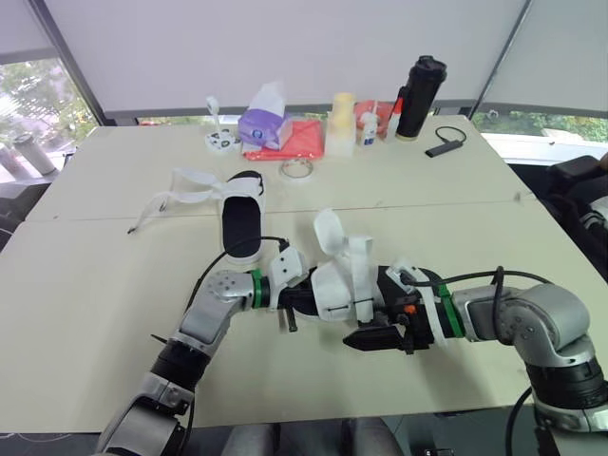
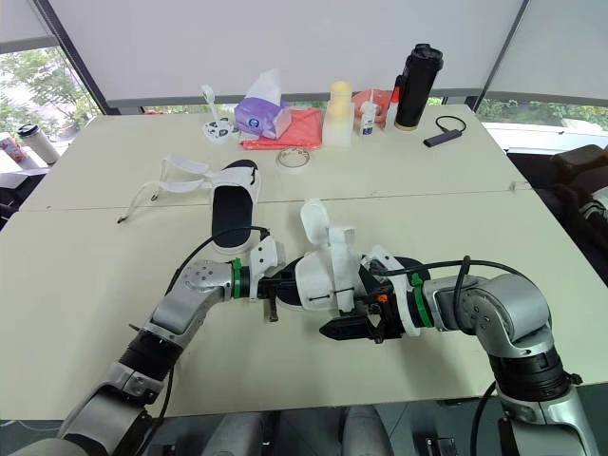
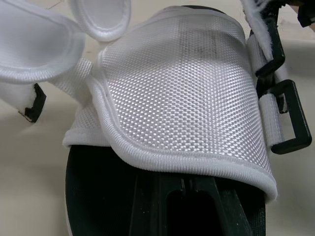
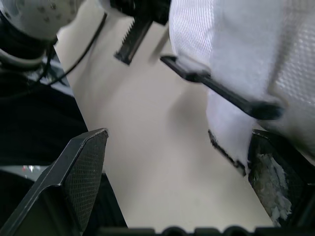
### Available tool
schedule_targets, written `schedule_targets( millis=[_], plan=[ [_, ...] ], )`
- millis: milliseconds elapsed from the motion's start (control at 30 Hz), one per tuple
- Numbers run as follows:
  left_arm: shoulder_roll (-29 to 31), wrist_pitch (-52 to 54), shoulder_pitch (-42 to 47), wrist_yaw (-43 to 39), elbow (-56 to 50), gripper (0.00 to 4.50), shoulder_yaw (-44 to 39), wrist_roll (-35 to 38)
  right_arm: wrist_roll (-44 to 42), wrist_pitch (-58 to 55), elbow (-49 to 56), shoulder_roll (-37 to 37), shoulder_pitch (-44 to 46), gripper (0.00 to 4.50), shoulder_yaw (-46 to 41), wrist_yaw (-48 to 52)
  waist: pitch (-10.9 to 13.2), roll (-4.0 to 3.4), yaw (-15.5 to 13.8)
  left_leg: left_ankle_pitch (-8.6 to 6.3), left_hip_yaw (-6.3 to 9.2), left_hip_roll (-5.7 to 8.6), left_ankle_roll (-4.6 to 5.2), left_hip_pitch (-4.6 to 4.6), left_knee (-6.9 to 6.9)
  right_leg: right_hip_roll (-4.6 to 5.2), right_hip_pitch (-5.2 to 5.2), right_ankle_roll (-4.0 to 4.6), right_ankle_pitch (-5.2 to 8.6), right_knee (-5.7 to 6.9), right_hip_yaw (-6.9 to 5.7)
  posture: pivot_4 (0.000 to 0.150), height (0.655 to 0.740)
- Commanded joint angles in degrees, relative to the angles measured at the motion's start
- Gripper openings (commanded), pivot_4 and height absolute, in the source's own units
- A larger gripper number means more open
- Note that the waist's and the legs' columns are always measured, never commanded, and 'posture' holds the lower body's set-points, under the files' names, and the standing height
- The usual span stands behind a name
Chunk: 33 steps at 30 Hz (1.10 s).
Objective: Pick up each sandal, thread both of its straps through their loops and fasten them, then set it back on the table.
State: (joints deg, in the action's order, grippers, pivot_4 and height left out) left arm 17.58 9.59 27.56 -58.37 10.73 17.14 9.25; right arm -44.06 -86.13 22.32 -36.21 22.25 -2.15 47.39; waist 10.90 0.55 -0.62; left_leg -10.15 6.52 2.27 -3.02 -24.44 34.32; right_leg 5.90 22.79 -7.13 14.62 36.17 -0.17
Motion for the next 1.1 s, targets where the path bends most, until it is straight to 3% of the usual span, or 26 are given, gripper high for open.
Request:
schedule_targets(
  millis=[33,233,300,367,567,833,1100],
  plan=[
    [0.04,0.27,-0.02,-0.24,-0.1,0.0,0.57,-0.42,-2.36,-0.14,2.1,1.48,1.22,4.48,-2.9,-1.96,0.0,0.0,0.02,0.0,0.0,0.0,0.0,0.0,0.0,0.0,0.0,0.01,0.0,0.0,0.0,0.15,0.74],
    [0.01,0.35,-0.08,-0.17,-0.19,0.0,0.62,-0.4,-4.46,-0.79,2.77,2.3,0.83,4.48,-3.74,-3.94,0.0,0.0,0.07,0.0,0.0,-0.01,0.0,0.0,0.0,-0.01,0.0,0.03,0.0,0.0,0.0,0.15,0.74],
    [0.01,0.3,-0.23,-0.17,-0.33,0.0,0.74,-0.47,-5.06,-0.89,2.88,2.43,0.73,3.98,-3.93,-4.44,0.0,0.0,0.06,0.0,0.0,-0.01,0.0,0.01,0.0,-0.01,0.0,0.03,0.0,0.0,0.0,0.15,0.74],
    [-0.01,0.22,-0.29,-0.18,-0.36,0.0,0.84,-0.54,-5.59,-0.96,2.96,2.51,0.64,3.2,-4.04,-4.95,0.0,0.0,0.04,0.0,0.0,-0.01,0.0,0.0,0.0,-0.01,0.0,0.03,0.0,0.0,0.0,0.15,0.74],
    [-0.07,0.14,-0.19,-0.22,-0.19,0.0,0.8,-0.6,-7.44,-1.09,4.08,2.23,-0.53,0.03,-4.36,-5.74,0.0,0.0,-0.01,0.0,0.0,-0.01,0.0,-0.01,-0.01,-0.01,0.0,0.03,0.0,-0.02,0.0,0.15,0.74],
    [-0.13,0.1,-0.08,-0.19,-0.06,0.0,0.73,-0.67,-9.97,-1.42,6.31,-1.42,-1.18,0.03,-3.44,-4.62,0.0,-0.01,-0.08,0.0,0.0,-0.01,0.01,-0.02,-0.01,0.0,0.01,0.03,0.0,-0.03,0.0,0.15,0.74],
    [-0.89,0.78,-0.27,0.37,-0.54,0.0,0.54,-0.15,-9.45,7.23,15.66,-16.97,-8.07,0.03,3.61,5.51,0.01,0.0,-0.13,-0.01,-0.01,-0.01,0.01,-0.04,-0.01,0.0,0.0,0.15,0.09,-0.08,-0.01,0.15,0.74]
  ],
)
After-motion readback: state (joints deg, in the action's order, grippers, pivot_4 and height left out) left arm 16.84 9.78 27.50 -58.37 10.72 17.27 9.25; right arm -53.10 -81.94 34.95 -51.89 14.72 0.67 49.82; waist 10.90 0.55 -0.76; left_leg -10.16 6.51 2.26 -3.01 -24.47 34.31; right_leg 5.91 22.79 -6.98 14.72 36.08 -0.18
